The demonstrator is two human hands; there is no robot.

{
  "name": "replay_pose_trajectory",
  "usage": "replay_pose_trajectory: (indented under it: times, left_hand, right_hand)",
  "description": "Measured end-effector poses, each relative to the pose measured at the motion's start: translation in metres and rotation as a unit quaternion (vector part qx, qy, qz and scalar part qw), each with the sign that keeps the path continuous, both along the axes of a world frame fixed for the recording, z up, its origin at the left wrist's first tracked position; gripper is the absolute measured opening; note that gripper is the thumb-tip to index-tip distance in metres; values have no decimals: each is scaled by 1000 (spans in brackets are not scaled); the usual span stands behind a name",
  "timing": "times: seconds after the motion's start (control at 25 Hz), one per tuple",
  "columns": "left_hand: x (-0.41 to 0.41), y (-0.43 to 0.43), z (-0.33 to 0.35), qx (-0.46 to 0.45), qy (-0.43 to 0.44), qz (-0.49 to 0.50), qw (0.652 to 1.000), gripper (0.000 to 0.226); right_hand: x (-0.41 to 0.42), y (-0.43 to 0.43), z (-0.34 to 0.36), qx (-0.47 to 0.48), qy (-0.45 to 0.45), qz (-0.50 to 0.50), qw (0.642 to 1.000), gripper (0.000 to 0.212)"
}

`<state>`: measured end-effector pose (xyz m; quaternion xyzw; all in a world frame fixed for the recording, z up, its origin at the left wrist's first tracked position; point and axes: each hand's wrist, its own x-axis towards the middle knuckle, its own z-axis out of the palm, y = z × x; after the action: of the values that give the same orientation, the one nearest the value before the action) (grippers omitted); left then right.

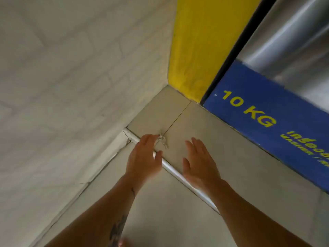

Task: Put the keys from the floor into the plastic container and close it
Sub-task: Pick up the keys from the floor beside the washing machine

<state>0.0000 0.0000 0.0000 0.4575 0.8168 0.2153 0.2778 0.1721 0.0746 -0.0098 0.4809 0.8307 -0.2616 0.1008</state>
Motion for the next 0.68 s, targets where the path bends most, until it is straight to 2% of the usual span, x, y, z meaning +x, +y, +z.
replay_pose_trajectory:
  times: [0.08,0.24,0.36,0.48,0.6,0.68]
  left_hand:
    - [-2,20,-37,9,34,-13,999,59]
    - [5,48,-82,-50,82,-33,995,71]
    - [9,53,-102,-24,146,-27,989,60]
    - [15,54,-112,36,134,-56,989,45]
    - [14,57,-107,45,103,-78,991,55]
    - [7,58,-100,3,90,-94,992,60]
  right_hand:
    - [-10,11,-35,30,7,-4,1000,63]
    - [-19,21,-86,73,-2,-10,997,67]
    - [-15,21,-111,113,-4,-10,994,70]
    - [-13,19,-119,123,13,-14,992,72]
    - [-11,20,-116,113,16,-6,993,74]
    - [-12,20,-112,98,14,-2,995,74]
